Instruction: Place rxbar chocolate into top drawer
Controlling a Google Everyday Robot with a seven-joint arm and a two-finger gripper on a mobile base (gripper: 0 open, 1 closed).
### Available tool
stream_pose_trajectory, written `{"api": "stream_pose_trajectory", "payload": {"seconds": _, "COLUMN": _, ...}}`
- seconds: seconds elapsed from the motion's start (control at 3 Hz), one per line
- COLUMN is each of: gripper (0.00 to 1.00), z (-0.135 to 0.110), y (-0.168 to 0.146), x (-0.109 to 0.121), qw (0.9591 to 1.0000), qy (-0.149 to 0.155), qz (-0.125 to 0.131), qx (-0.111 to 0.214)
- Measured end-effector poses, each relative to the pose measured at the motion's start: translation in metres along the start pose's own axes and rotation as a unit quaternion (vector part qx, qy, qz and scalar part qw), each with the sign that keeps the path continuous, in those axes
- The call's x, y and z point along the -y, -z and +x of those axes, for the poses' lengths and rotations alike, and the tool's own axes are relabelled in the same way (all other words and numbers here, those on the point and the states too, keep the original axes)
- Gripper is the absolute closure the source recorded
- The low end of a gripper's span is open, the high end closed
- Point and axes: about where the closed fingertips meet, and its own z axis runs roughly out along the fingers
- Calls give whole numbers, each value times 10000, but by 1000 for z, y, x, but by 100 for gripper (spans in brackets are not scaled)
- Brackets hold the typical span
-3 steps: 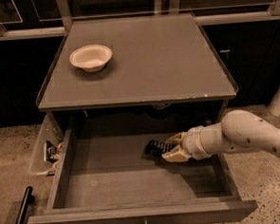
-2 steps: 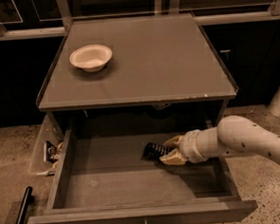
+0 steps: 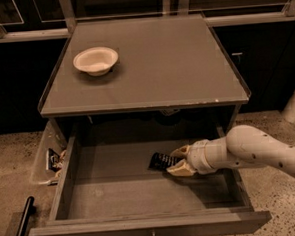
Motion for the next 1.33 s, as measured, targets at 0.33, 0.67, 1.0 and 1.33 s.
{"api": "stream_pose_trajectory", "payload": {"seconds": 0.33, "gripper": 58, "z": 0, "y": 0, "x": 0, "qw": 10000, "qy": 0, "qz": 0, "qx": 0}}
{"api": "stream_pose_trajectory", "payload": {"seconds": 0.67, "gripper": 35, "z": 0, "y": 0, "x": 0, "qw": 10000, "qy": 0, "qz": 0, "qx": 0}}
{"api": "stream_pose_trajectory", "payload": {"seconds": 1.0, "gripper": 12, "z": 0, "y": 0, "x": 0, "qw": 10000, "qy": 0, "qz": -1, "qx": 0}}
{"api": "stream_pose_trajectory", "payload": {"seconds": 1.33, "gripper": 0, "z": 0, "y": 0, "x": 0, "qw": 10000, "qy": 1, "qz": -1, "qx": 0}}
